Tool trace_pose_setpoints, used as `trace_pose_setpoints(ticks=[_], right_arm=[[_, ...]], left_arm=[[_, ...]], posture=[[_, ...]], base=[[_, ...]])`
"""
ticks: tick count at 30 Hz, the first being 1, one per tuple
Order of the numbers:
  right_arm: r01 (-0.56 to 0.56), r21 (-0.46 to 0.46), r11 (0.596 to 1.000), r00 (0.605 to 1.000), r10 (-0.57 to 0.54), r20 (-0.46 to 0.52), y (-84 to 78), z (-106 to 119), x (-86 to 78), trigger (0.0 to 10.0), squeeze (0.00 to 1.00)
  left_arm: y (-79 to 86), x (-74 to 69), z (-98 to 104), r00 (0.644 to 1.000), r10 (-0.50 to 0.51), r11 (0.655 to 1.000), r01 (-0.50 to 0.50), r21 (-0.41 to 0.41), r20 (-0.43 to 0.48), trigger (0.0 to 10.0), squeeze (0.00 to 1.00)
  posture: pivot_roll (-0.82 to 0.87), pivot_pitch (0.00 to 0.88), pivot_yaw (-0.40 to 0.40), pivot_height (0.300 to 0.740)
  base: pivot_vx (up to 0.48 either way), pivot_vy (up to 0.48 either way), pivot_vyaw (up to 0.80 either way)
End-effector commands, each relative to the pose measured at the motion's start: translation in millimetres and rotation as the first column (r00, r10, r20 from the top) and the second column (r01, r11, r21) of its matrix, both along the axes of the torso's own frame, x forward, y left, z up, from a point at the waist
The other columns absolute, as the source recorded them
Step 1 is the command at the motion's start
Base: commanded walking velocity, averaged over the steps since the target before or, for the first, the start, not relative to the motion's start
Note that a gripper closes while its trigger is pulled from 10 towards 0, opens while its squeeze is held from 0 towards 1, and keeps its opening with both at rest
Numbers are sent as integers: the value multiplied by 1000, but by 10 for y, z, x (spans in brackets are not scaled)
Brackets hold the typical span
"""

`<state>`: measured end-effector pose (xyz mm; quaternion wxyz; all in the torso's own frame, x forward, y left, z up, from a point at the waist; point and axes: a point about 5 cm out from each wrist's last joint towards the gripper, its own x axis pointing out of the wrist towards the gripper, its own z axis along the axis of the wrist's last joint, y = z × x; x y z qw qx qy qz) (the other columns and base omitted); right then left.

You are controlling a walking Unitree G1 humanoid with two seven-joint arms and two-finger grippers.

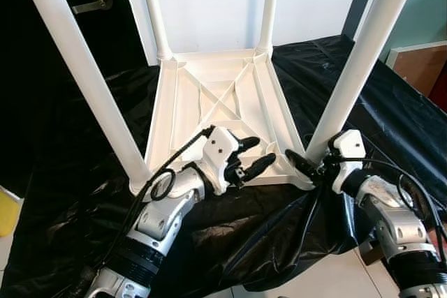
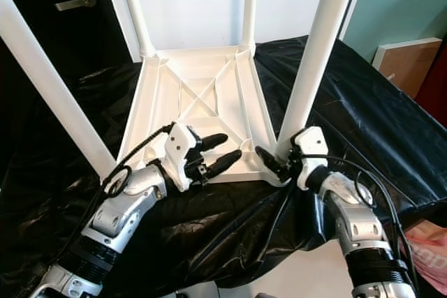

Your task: Building children table

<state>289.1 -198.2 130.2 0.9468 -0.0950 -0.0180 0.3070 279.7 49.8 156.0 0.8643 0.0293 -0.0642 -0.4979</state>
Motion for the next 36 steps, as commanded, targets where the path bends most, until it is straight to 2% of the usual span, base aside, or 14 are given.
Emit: trace_pose_setpoints(ticks=[1, 6, 7, 8, 9, 12, 19, 21, 30, 31, 32, 33, 35, 36], right_arm=[[-29, -12, 1000, 999, 28, -31, 3, -69, -29, 0, 0], [-21, -13, 1000, 999, 20, -47, -26, -103, -48, 0, 0], [-5, -12, 1000, 999, 5, -52, -41, -113, -49, 4824, 0], [-5, -12, 1000, 999, 5, -52, -41, -113, -49, 4824, 0], [8, -5, 1000, 998, -8, -56, -48, -120, -52, 10000, 0], [42, 16, 999, 997, -41, -60, -57, -126, -53, 10000, 0], [220, 27, 975, 974, -217, -68, -19, -201, -49, 10000, 0], [220, 27, 975, 974, -217, -68, -19, -201, -49, 10000, 0], [355, 96, 930, 935, -350, -64, 142, -213, -90, 10000, 0], [396, 116, 911, 918, -391, -66, 178, -213, -103, 10000, 0], [473, 144, 869, 881, -467, -74, 203, -219, -115, 10000, 0], [473, 144, 869, 881, -467, -74, 203, -219, -115, 10000, 0], [579, 178, 796, 815, -573, -88, 239, -235, -138, 10000, 0], [602, 181, 778, 798, -597, -88, 247, -237, -144, 10000, 0]], left_arm=[[-36, -31, -8, 994, -107, 994, 107, 20, 6, 10000, 0], [-42, -26, -9, 994, -111, 994, 111, 19, 5, 10000, 0], [-44, -26, -10, 994, -113, 993, 113, 19, 4, 10000, 0], [-44, -26, -10, 994, -113, 993, 113, 19, 4, 10000, 0], [-47, -28, -13, 993, -116, 993, 116, 19, 2, 10000, 0], [-50, -34, -18, 993, -118, 993, 118, 18, 0, 10000, 0], [-64, -94, -61, 993, -117, 993, 117, 9, -19, 10000, 0], [-64, -94, -61, 993, -117, 993, 117, 9, -19, 10000, 0], [-61, -132, -81, 993, -111, 994, 111, 0, -33, 10000, 0], [-60, -139, -84, 993, -110, 994, 110, -1, -35, 10000, 0], [-61, -144, -86, 993, -111, 994, 111, -1, -36, 10000, 0], [-61, -144, -86, 993, -111, 994, 111, -1, -36, 10000, 0], [-62, -142, -79, 993, -111, 994, 111, -2, -37, 10000, 0], [-61, -139, -77, 993, -111, 994, 111, -3, -37, 10000, 0]], posture=[[-43, 0, 33, 740], [-47, 0, 37, 740], [-48, 0, 36, 740], [-48, 0, 36, 740], [-51, 0, 36, 740], [-53, 0, 32, 740], [-52, 21, 16, 740], [-52, 21, 16, 740], [-50, 43, 5, 740], [-51, 45, 5, 740], [-49, 47, 3, 740], [-49, 47, 3, 740], [-47, 45, 6, 740], [-47, 45, 6, 740]], base=[[0, 0, 0], [0, 0, 0], [0, 0, 0], [0, 0, 0], [0, 0, 0], [0, 0, 0], [0, 0, 0], [0, 0, 0], [0, 0, 0], [0, 0, 0], [0, 0, 0], [0, 0, 0], [0, 0, 0], [0, 0, 0]])
